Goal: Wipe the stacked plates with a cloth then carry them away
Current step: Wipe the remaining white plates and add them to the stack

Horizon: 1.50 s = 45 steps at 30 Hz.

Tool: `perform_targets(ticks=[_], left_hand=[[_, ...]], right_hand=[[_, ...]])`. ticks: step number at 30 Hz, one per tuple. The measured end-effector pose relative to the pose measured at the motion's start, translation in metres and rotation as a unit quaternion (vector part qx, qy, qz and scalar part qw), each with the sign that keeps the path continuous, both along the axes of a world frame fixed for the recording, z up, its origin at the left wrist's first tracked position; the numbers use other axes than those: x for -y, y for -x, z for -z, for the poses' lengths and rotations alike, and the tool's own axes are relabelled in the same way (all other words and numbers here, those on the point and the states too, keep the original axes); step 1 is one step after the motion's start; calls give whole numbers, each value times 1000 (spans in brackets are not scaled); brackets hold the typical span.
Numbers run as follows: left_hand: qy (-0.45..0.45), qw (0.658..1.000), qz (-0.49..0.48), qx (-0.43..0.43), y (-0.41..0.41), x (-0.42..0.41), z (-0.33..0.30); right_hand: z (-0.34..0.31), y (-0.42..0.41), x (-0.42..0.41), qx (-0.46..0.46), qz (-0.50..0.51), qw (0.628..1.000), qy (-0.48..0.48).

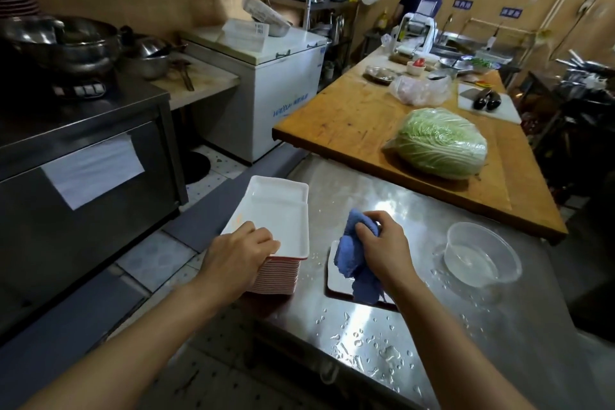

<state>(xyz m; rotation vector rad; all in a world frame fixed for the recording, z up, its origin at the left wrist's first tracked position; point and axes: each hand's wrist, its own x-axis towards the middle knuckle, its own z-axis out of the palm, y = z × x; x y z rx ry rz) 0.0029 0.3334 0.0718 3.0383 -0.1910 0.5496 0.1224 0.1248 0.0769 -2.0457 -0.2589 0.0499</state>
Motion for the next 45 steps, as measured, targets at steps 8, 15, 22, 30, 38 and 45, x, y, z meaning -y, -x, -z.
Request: perform_targets(ticks=[8,15,22,30,38,45], left_hand=[[17,1000,-17,-10,-11,-8,24],[13,999,1,-51,-20,-16,37],[26,996,-19,-78,-36,-21,50],[34,993,-80,-83,-47,-4,56],[183,983,8,-12,-87,79,54],[370,875,-191,-248,-131,115,125]], right_hand=[[7,-2,1,-6,3,1000,-9],[17,-11,12,-11,16,1000,-6],[23,-26,21,-12,18,1000,4],[28,-36,38,-27,22,999,-8],[34,-48,78,-51,63,996,-23],[52,-54,115,-92,87,991,-44]])
